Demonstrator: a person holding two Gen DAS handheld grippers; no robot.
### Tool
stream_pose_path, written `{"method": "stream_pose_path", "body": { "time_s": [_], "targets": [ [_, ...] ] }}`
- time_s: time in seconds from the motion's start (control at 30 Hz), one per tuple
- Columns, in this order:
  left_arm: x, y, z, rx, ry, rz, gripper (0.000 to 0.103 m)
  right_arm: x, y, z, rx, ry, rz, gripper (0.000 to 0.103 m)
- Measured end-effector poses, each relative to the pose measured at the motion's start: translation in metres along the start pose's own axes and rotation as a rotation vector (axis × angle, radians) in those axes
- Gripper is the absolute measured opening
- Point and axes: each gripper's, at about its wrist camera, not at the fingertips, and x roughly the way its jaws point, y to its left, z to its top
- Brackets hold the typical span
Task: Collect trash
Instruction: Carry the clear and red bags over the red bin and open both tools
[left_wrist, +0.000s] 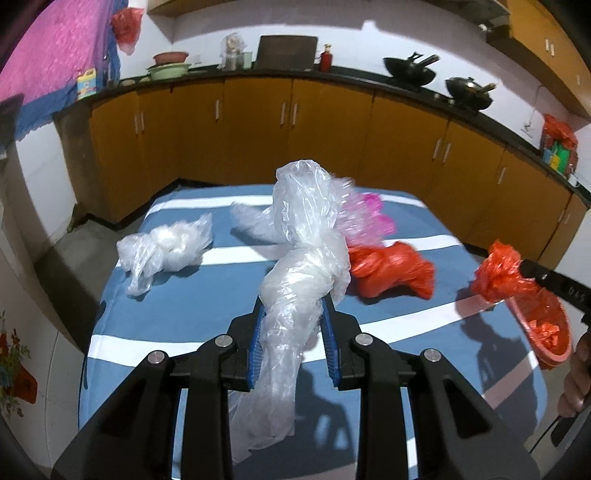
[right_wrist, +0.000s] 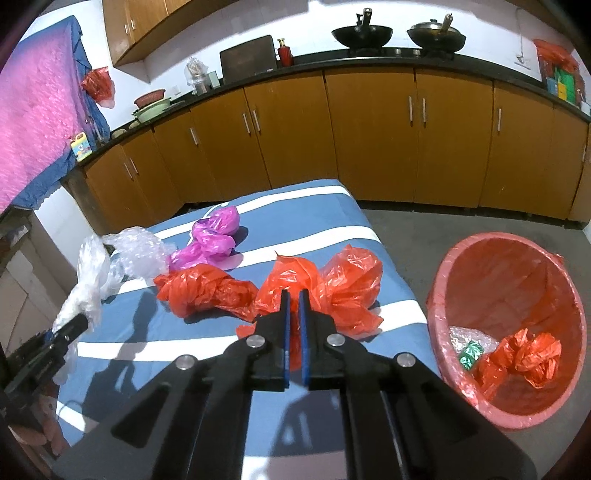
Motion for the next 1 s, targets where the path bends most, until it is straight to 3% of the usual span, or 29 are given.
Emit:
{"method": "stream_pose_path", "body": {
  "time_s": [0.47, 1.0],
  "targets": [
    [-0.025, -0.061, 0.018, 0.048, -0.069, -0.131, 0.028, -0.059, -0.034, 0.0, 0.038, -0.1, -0.008, 0.005],
    [-0.023, -0.147, 0.02, 0.115, -0.067, -0.282, 0.028, -0.101, -0.105, -0.004, 0.109, -0.168, -0.124, 0.005]
  ]
}}
